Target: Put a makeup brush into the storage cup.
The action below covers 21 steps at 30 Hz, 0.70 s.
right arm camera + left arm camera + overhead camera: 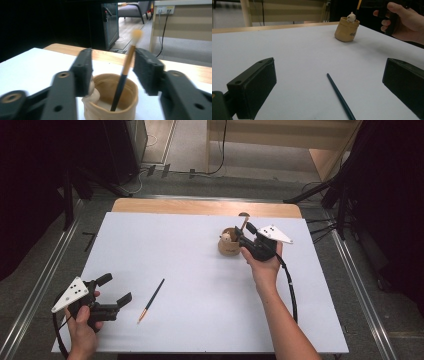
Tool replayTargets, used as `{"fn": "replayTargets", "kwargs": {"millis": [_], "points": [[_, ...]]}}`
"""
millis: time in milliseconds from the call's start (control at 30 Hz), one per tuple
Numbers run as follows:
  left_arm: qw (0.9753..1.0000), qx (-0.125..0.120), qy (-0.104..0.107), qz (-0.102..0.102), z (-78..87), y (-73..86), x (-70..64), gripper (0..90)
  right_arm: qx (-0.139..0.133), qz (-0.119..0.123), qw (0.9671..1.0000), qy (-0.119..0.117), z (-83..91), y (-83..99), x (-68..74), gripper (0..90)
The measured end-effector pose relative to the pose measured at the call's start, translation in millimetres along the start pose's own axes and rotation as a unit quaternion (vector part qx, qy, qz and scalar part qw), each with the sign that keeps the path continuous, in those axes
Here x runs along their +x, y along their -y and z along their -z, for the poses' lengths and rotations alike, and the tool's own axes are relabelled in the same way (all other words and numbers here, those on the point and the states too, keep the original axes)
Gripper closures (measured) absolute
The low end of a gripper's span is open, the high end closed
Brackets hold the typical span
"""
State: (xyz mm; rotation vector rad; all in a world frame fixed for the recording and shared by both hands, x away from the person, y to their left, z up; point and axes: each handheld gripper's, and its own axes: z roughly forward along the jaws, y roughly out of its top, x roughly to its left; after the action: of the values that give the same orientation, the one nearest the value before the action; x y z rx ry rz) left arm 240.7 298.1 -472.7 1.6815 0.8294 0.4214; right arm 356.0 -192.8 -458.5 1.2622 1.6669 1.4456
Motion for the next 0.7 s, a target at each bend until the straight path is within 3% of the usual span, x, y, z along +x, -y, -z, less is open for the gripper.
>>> {"fn": "replayTargets", "kwargs": {"millis": [167, 300, 433, 500, 700], "points": [[1.0, -0.001, 0.0, 0.001, 0.1, -0.1, 0.4, 0.0, 0.007, 0.007, 0.9999, 0.009, 12.5, 3.1, -5.2, 37.5], [1.0, 0.001, 0.0, 0.001, -0.1, 0.0, 0.3, 0.0, 0.011, 0.002, 0.9999, 0.007, 23.5, 6.2, -8.6, 38.4], [1.0, 0.002, 0.001, 0.001, -0.3, 0.1, 0.5, 0.0, 0.028, -0.011, 0.9996, -0.002, 37.3, 9.6, -12.2, 37.4], [1.0, 0.002, 0.0, 0.001, -0.1, 0.0, 0.2, 0.0, 0.031, -0.015, 0.9991, -0.026, 45.4, 13.5, -15.5, 32.6], [1.0, 0.002, 0.001, 0.001, -0.8, 0.4, 0.1, 0.0, 0.023, -0.017, 0.999, -0.034, 68.7, 22.2, -22.1, 20.0]]}}
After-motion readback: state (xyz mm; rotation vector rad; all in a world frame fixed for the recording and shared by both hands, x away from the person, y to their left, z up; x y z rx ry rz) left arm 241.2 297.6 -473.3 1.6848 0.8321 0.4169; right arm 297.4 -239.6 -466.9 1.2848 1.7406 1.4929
